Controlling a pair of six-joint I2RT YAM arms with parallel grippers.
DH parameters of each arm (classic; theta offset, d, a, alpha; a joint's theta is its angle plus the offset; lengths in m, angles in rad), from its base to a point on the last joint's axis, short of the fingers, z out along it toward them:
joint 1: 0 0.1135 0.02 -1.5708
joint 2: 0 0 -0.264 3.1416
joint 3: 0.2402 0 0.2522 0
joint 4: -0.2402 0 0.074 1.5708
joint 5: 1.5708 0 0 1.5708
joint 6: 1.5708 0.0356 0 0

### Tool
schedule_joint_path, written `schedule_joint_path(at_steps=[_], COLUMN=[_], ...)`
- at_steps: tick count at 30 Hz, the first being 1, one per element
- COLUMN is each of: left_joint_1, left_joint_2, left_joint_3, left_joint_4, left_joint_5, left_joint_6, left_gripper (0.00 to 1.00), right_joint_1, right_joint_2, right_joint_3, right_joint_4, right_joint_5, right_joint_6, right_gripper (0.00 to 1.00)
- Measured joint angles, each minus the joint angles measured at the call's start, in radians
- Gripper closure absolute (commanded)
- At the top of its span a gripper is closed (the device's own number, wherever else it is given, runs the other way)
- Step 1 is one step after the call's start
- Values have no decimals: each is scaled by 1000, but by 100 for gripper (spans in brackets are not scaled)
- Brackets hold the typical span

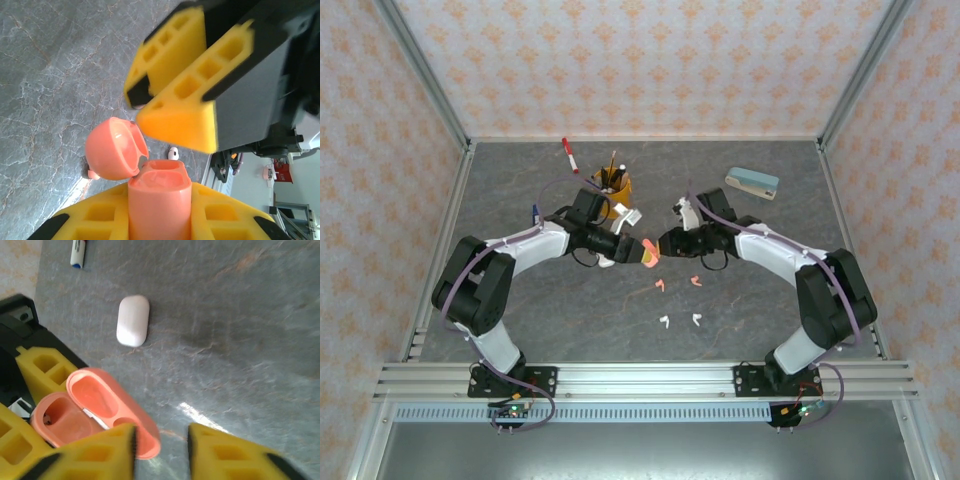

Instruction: Insert the wireless bluetooth earbuds into the charging case

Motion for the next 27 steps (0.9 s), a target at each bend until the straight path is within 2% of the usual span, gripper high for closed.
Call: schedule_joint_path(at_steps=[4,9,20,27], left_joint_1=[-1,-1,-30,-174], left_joint_2=[-2,-41,-220,-254], left_joint_3=[-6,-53,-243,-330], left_joint_4=[8,50,269,382], left_joint_5=[-24,-76,-346,-668], left_joint_6=[-5,-27,-86,-15], left_gripper=[100,100,100,100], right_joint_1=[-99,-139,-130,-58], right_joint_2=[-92,-241,-534,-578], right_joint_3=[-42,-58,-190,-225], right_joint_4=[19,-10,-218,-298], right_joint_5=[4,51,277,402], right_joint_6=[51,113,248,307], right_gripper=[38,30,27,26])
